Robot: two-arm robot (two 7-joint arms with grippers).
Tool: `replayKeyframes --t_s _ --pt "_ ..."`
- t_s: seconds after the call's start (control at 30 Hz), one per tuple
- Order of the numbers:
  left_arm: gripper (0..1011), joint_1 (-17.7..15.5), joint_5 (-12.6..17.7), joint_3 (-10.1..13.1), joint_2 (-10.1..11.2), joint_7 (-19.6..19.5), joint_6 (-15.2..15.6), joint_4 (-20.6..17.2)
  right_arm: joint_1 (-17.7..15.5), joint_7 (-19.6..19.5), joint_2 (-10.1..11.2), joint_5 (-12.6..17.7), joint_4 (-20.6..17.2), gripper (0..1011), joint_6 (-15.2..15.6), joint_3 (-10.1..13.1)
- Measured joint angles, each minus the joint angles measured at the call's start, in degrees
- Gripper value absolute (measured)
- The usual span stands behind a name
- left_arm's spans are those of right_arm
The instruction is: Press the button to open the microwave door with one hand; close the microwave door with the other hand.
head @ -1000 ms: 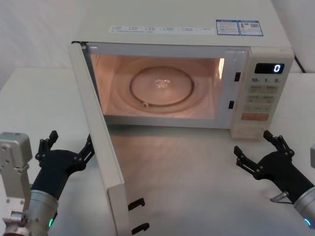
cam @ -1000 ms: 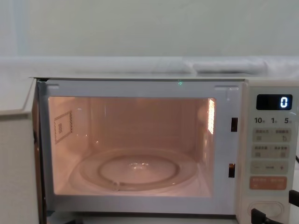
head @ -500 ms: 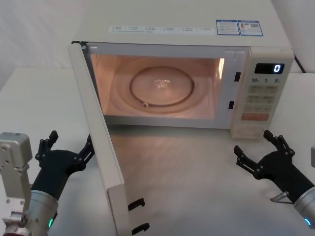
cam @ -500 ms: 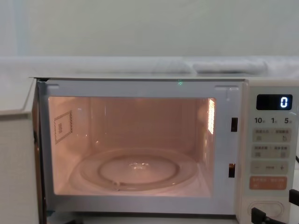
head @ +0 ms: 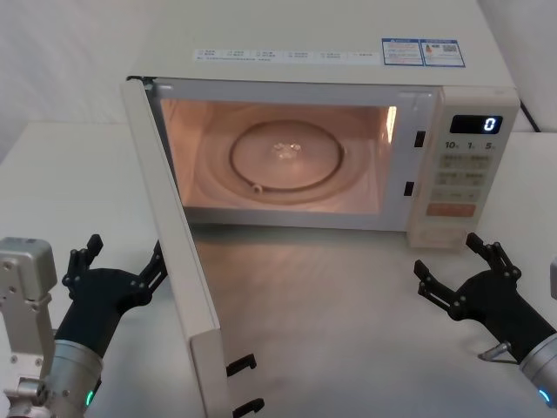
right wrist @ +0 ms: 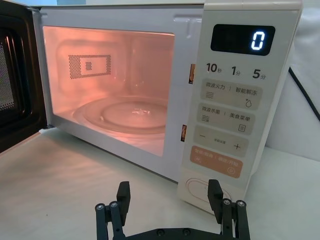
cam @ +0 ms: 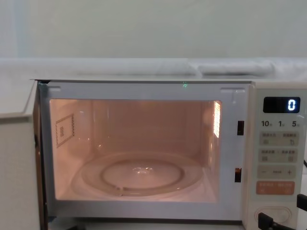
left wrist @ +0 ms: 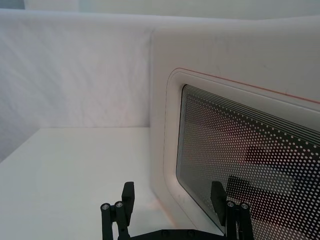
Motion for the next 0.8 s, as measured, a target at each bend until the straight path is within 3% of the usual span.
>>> replayKeyframes --t_s 0.8 --pt "1001 0.0 0.0 0.0 0.0 0.0 0.0 0.0 0.0 0.0 0.0 0.0 0.0 1002 -0.01 0.0"
